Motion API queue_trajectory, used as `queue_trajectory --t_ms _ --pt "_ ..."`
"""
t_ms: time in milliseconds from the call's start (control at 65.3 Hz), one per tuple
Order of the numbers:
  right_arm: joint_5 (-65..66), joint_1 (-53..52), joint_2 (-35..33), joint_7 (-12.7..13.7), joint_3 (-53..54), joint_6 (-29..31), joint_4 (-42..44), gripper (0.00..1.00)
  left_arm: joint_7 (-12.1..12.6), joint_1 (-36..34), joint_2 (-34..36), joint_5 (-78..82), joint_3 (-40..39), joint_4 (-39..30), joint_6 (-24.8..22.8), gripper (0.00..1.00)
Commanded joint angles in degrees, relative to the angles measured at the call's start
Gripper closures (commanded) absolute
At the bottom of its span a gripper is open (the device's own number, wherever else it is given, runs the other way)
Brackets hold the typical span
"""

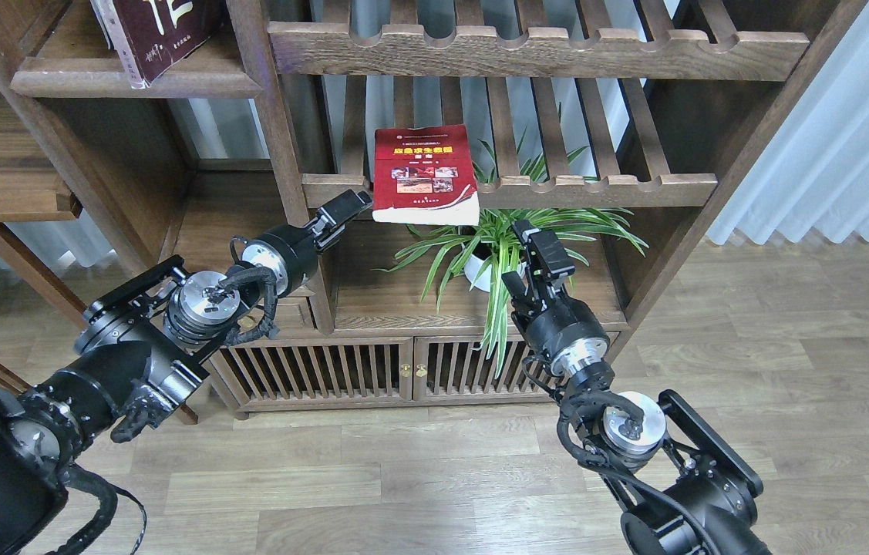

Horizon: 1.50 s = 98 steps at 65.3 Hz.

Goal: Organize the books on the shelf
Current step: 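Bring the left gripper up beside the red book, then tip the red book off the shelf with the right gripper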

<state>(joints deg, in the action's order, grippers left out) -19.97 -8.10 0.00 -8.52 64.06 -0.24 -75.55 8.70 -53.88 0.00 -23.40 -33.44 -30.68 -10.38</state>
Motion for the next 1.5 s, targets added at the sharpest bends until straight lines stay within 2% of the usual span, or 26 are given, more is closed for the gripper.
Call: queue_trajectory --t_ms 0,168,306,398,444,643,735,827,919,934,980,1072,1133,1286,1485 --pt "0.1 0.0 0.0 0.1 -0.2 0.1 0.0 0.02 0.0 -0.1 0.0 -0.5 0.4 -0.2 -0.1 0.04" --pt "0.3 -1.0 0.0 0.2 -0.8 0.1 0.7 0.02 0.0 -0.1 0.0 -0.8 0.4 -0.2 -0.1 0.06" --pt "0.4 -1.6 0.0 0.1 -2.4 0.3 1.5 0.02 0.0 -0.2 0.0 -2.2 0.5 -0.2 -0.1 0.10" --pt "0.5 -3.2 0.0 0.1 -3.1 0.4 3.1 0.02 1.1 -0.3 0.0 -2.8 0.9 -0.2 -0.1 0.16" --pt "0.5 -4.3 0.0 0.1 -3.1 0.4 4.2 0.02 2.5 -0.4 0.0 -3.1 1.0 -0.2 -0.1 0.20" --pt "0.5 -5.0 0.0 0.3 -3.8 0.4 4.6 0.02 3.4 -0.7 0.0 -3.0 1.1 -0.7 0.1 0.26" --pt "0.5 -6.0 0.0 0.3 -5.3 0.3 5.6 0.02 3.9 -1.1 0.0 -2.4 1.1 -0.7 0.2 0.23" --pt "0.4 -8.3 0.0 0.2 -6.3 -0.6 8.3 0.02 4.3 -0.7 0.0 -0.4 1.4 -1.1 0.0 0.12" --pt "-0.1 -11.9 0.0 0.2 -10.1 -0.6 12.6 0.02 7.2 1.8 0.0 5.6 1.0 -4.0 -1.3 0.01" --pt "-0.4 -13.5 0.0 0.2 -12.0 -0.6 13.7 0.02 8.5 3.8 2.2 7.0 0.8 -6.9 -1.9 0.01" --pt "-0.9 -15.0 0.0 0.2 -13.6 -0.6 15.0 0.02 9.3 5.4 7.3 7.9 1.0 -9.7 -2.9 0.01" --pt "-2.0 -17.8 0.0 0.2 -15.7 -0.6 18.5 0.02 9.5 7.5 12.7 8.1 1.3 -10.5 -5.5 0.01" --pt "-3.4 -20.5 0.0 0.2 -16.9 -0.6 21.7 0.02 9.5 9.1 16.4 8.2 1.3 -10.6 -9.0 0.01" --pt "-6.0 -24.5 0.0 0.3 -19.4 -0.6 24.7 0.02 9.6 14.3 21.7 12.1 0.1 -10.3 -14.5 0.01" --pt "-7.8 -27.4 0.0 0.3 -21.4 -0.7 26.0 0.03 9.6 19.9 24.5 13.6 -6.3 -8.1 -15.9 0.01"
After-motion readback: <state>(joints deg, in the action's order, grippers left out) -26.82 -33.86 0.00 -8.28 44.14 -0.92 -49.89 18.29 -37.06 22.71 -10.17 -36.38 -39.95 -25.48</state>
